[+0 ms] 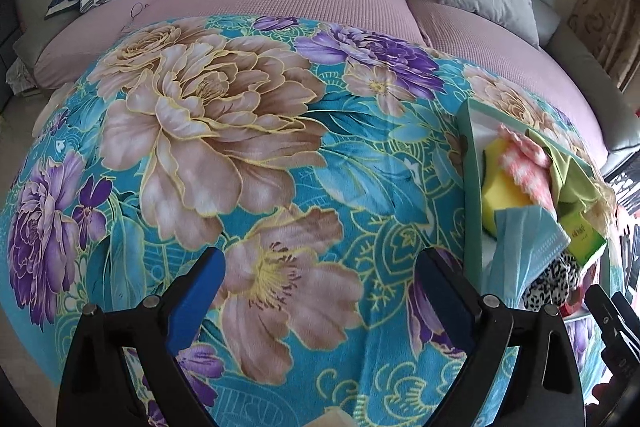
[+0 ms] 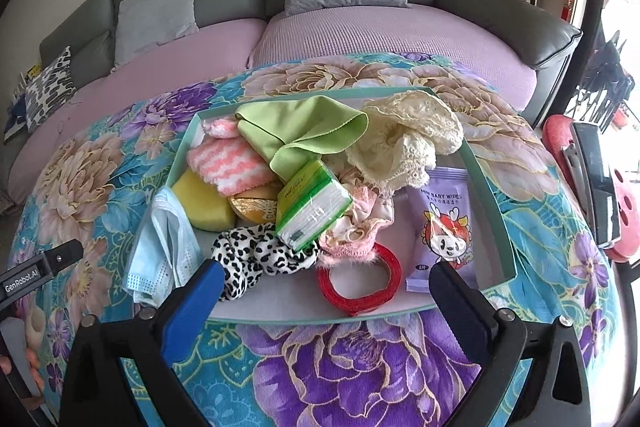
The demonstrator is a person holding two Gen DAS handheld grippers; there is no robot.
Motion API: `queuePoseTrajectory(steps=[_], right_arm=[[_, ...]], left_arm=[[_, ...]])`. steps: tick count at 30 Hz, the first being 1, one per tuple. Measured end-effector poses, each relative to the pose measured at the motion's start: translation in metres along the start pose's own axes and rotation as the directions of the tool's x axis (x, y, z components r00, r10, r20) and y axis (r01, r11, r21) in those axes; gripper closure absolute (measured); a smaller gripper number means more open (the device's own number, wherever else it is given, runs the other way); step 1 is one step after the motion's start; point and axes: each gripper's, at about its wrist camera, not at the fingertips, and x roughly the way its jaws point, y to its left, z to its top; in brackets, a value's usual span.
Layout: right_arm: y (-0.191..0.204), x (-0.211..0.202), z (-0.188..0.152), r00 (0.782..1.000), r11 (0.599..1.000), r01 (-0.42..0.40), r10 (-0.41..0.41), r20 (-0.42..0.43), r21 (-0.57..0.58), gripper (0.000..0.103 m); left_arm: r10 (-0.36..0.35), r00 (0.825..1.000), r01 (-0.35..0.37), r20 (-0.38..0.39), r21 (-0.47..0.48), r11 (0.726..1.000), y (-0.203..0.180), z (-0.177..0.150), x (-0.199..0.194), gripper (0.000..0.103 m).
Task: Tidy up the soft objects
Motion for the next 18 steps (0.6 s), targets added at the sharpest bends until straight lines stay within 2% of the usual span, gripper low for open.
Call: queuePoseTrajectory(steps=[6,18], right_arm=[[0.006,0.001,-0.023,0.999,1.000,0.000,-0.001,-0.045,-0.022,0.000],[0.021,-0.003,-0.050,0.997,0.999,-0.018,0.016,-0.072,-0.038,0.000]], left_arm=[[-0.004,1.000,0.003,0.031,0.034,0.999,-0.002,-0.012,-0.011,0.007],[0.003,1.000,-0.003,0.007,0.094,0.996,0.000,-0.041,-0.019,0.007]])
